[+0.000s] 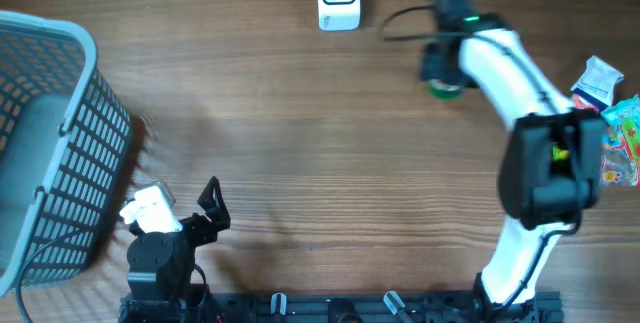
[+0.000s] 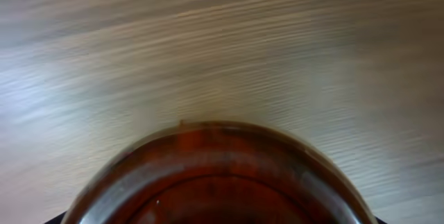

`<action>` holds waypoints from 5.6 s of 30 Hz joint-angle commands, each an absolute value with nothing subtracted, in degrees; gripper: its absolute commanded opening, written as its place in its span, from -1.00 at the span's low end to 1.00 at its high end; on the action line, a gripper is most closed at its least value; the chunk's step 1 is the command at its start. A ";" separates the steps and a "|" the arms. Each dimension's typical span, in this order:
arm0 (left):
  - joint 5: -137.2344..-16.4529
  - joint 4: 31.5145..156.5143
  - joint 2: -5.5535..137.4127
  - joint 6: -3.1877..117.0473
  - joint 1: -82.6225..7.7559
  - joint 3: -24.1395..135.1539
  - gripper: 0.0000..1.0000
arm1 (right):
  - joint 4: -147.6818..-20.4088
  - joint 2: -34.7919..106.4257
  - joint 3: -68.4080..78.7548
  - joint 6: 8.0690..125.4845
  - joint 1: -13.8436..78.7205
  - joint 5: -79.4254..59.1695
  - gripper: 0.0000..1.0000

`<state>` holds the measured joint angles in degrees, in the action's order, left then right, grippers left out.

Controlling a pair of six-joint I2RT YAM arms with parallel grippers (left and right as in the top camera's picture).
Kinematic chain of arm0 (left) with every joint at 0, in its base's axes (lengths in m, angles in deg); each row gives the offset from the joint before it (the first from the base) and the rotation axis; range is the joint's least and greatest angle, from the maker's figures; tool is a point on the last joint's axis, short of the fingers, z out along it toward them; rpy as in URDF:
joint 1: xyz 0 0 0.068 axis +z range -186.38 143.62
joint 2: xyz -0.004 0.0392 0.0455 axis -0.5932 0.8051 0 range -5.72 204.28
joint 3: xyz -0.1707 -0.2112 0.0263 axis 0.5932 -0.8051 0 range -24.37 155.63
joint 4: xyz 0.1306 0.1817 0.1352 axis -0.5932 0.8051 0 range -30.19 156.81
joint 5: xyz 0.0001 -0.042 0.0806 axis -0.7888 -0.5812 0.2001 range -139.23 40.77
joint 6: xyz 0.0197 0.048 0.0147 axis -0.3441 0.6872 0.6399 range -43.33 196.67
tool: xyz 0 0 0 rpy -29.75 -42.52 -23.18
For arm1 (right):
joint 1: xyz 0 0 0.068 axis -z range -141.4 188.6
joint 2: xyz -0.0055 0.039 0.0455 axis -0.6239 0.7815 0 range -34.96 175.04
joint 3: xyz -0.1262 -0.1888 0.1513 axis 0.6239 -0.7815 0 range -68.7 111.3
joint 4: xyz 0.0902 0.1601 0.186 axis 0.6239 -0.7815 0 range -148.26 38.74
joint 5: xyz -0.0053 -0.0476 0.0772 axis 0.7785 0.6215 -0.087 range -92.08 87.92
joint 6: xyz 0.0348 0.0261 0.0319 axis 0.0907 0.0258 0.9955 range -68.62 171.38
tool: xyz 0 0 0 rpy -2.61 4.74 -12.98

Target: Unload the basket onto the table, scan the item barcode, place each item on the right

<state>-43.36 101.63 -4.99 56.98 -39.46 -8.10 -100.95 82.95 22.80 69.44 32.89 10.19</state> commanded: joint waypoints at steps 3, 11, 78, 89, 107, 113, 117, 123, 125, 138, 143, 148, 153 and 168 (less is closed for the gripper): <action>-44.06 101.48 -5.36 56.68 -39.54 -8.25 1.00 | -92.34 81.55 18.47 65.05 48.40 10.73 0.25; -44.06 101.48 -5.36 56.68 -39.54 -8.25 1.00 | -73.89 81.84 9.49 65.07 60.75 9.84 0.40; -44.06 101.48 -5.36 56.68 -39.54 -8.25 1.00 | -49.09 -34.75 -54.18 62.03 42.18 -20.11 1.00; -44.08 101.48 -5.36 56.68 -39.54 -8.25 1.00 | -40.01 -34.79 -68.50 62.03 36.97 -15.71 0.99; -44.06 101.48 -5.36 56.68 -39.54 -8.25 0.99 | -50.62 -34.79 -68.41 61.86 36.47 -12.98 0.99; -44.06 101.48 -5.36 56.68 -39.54 -8.25 1.00 | -50.51 -34.75 -68.41 61.92 36.32 -13.00 0.99; -44.08 101.48 -5.36 56.68 -39.54 -8.25 1.00 | -50.48 -34.75 -68.41 61.92 36.32 -13.00 1.00; -44.06 101.48 -5.36 56.68 -39.54 -8.25 1.00 | -50.48 -34.75 -68.41 61.92 36.32 -13.00 1.00; -44.06 101.48 -5.36 56.68 -39.54 -8.25 1.00 | -50.48 -34.75 -68.41 61.92 36.32 -13.00 0.99; -42.79 98.79 -5.51 56.35 -39.54 -8.47 1.00 | -50.48 -34.75 -68.41 61.95 36.32 -13.00 0.99; -41.70 81.72 -5.51 56.68 -39.50 -13.84 1.00 | -50.51 -34.75 -68.41 61.92 36.32 -13.00 0.99; -41.61 69.37 -5.51 56.92 -39.48 -19.72 1.00 | -50.48 -34.75 -68.41 61.92 36.32 -13.00 1.00; -40.17 67.05 -5.51 57.44 -38.67 -21.54 1.00 | -50.48 -34.75 -68.41 61.92 36.32 -13.00 0.99; -45.57 63.88 -5.51 67.72 -37.44 -24.05 1.00 | -50.51 -34.75 -68.41 61.95 36.32 -13.00 1.00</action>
